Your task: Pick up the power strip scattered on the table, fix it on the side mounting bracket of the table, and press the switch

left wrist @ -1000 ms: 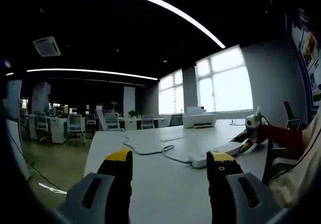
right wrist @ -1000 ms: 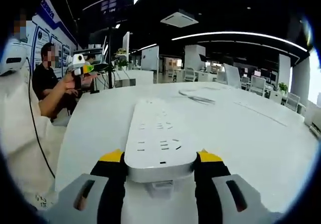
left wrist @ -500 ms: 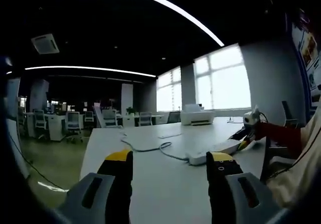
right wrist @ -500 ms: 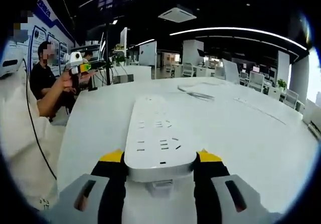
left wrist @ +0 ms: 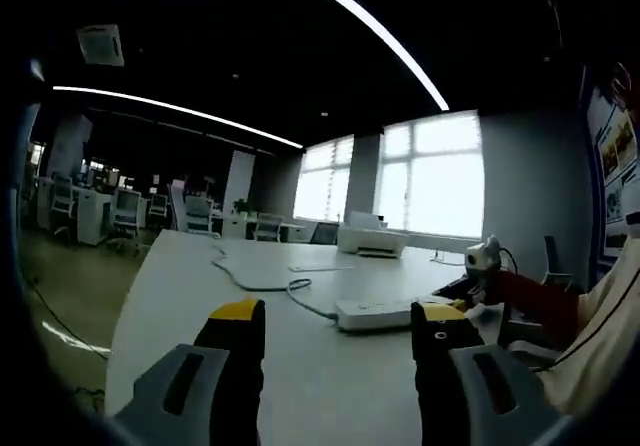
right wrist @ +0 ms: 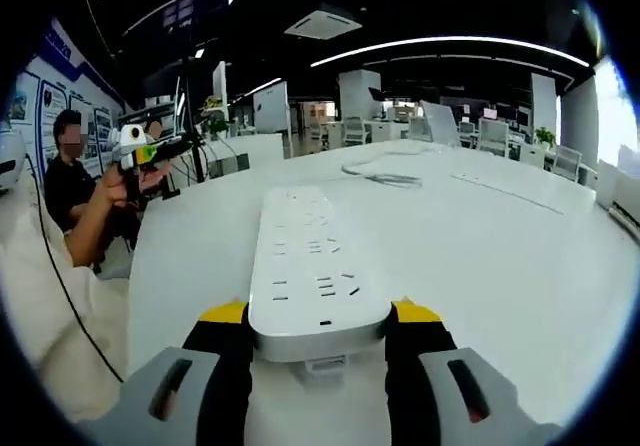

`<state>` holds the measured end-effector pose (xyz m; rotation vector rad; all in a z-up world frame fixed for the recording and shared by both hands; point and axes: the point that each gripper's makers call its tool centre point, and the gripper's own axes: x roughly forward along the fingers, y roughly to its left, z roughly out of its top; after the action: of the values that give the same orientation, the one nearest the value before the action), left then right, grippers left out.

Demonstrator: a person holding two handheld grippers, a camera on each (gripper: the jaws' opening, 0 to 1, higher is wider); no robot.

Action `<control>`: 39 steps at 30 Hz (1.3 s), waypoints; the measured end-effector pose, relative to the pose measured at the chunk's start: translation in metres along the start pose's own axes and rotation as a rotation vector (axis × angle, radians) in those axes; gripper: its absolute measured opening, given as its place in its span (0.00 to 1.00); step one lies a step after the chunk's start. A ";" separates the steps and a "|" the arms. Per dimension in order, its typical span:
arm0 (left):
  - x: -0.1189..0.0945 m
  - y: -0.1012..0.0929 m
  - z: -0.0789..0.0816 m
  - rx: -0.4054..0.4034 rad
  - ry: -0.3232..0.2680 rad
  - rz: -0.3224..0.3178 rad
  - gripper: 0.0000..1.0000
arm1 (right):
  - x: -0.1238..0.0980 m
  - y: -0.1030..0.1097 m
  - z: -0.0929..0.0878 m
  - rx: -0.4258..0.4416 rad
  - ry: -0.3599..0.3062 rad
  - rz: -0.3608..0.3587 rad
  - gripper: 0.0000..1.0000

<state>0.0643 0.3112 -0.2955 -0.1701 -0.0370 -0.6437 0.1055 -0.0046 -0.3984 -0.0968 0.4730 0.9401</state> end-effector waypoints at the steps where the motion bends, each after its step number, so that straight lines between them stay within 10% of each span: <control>1: 0.001 -0.001 -0.001 -0.002 0.003 0.000 0.63 | 0.000 0.001 0.000 0.024 0.003 0.000 0.48; 22: 0.015 0.005 -0.005 -0.347 -0.036 0.066 0.52 | 0.000 0.016 0.003 0.217 -0.014 -0.066 0.47; 39: 0.025 -0.001 -0.008 -0.534 -0.017 0.086 0.68 | 0.001 0.032 0.006 0.262 0.001 -0.158 0.47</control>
<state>0.0838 0.2939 -0.3015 -0.6887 0.1269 -0.5553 0.0832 0.0171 -0.3895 0.1015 0.5771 0.7174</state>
